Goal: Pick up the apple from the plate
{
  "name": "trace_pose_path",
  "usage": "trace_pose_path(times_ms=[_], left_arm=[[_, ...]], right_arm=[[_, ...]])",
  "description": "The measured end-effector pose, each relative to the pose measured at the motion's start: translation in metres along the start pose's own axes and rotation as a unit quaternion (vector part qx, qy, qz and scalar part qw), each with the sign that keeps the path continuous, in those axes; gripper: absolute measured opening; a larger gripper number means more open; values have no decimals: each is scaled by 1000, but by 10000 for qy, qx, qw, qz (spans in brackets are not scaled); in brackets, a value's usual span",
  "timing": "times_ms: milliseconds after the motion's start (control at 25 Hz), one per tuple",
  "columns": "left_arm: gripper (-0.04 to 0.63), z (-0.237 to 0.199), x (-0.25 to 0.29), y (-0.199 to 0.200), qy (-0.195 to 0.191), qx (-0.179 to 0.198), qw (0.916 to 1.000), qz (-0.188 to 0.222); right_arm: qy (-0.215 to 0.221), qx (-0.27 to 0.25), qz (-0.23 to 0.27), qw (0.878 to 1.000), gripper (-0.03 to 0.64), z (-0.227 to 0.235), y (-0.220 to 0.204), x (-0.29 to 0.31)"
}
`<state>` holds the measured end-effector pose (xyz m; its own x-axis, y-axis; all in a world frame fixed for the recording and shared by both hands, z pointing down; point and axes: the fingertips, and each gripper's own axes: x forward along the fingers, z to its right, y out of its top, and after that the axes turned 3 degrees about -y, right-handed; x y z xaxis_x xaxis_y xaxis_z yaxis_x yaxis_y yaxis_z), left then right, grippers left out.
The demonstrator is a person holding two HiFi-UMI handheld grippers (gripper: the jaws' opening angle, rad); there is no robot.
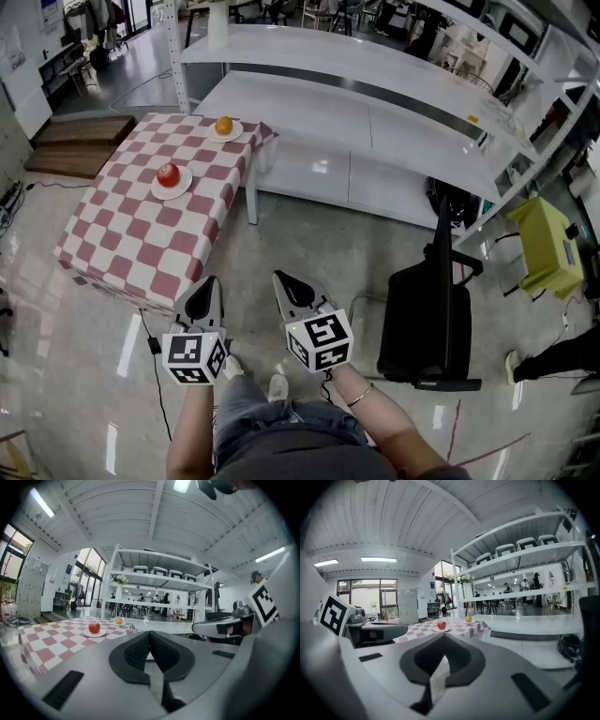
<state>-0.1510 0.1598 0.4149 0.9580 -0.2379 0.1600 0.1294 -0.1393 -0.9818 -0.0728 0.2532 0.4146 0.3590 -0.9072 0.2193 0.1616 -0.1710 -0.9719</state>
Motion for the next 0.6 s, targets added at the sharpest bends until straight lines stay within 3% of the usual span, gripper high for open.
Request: trace_pose_path(times_ms=[320, 600], left_arm=[[16, 6, 4, -4, -32, -12, 10000, -42], [17, 6, 4, -5, 10, -41, 10000, 7]], right_arm=[[129, 128, 21, 9998, 9, 0, -3, -3], [-20, 219, -152, 9996, 9, 11, -15, -7]])
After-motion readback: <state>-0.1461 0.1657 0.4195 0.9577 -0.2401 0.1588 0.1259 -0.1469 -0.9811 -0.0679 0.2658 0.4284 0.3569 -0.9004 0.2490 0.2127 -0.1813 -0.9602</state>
